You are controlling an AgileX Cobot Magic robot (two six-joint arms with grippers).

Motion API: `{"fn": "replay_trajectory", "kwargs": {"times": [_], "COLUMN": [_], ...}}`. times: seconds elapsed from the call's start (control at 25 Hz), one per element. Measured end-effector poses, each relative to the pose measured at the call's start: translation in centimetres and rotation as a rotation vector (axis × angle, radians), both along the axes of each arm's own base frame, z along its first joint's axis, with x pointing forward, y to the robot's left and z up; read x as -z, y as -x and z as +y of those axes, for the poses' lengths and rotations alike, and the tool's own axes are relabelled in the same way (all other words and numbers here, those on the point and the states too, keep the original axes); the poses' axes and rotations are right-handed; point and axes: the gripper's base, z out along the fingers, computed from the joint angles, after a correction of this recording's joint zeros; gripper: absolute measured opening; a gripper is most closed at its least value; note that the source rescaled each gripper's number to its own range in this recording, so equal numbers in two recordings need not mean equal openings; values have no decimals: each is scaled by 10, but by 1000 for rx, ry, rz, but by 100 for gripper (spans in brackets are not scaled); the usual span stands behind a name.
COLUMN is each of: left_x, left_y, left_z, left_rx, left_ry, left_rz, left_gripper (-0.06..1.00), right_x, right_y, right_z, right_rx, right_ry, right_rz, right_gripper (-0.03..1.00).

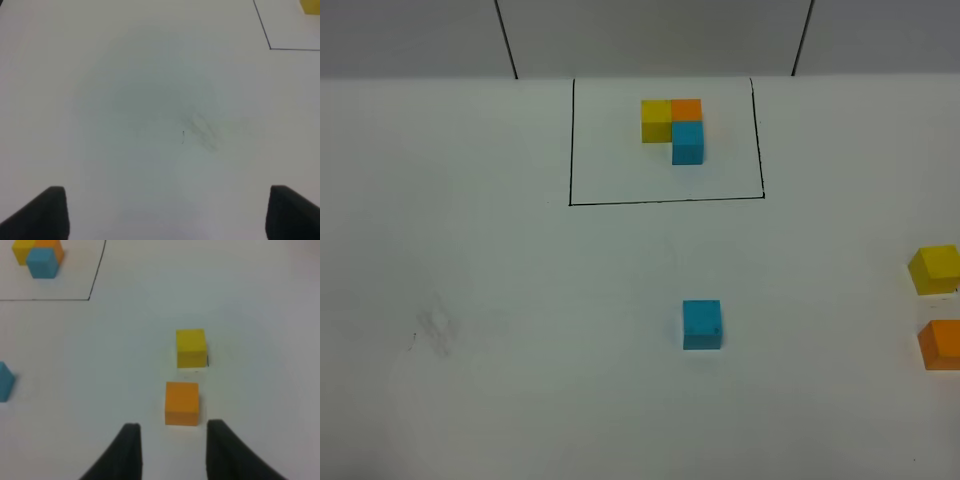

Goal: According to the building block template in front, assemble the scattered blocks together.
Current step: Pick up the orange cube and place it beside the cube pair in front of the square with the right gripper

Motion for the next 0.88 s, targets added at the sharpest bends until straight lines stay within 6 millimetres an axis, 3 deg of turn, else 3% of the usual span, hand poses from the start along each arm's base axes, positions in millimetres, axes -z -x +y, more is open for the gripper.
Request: {"fn": "replay_trajectory", "kwargs": {"times": [0.88], "left_x": [0], "left_y": [1], "left_z": [-1], "left_rx": [-76], "left_ry": [-1], "left_rz": [0], "left_gripper": [68], "right_x": [0], "right_y": [0], "right_z": [0], "right_rx": [0], "right_ry": [0], "right_rz": [0], "right_gripper": [7]}}
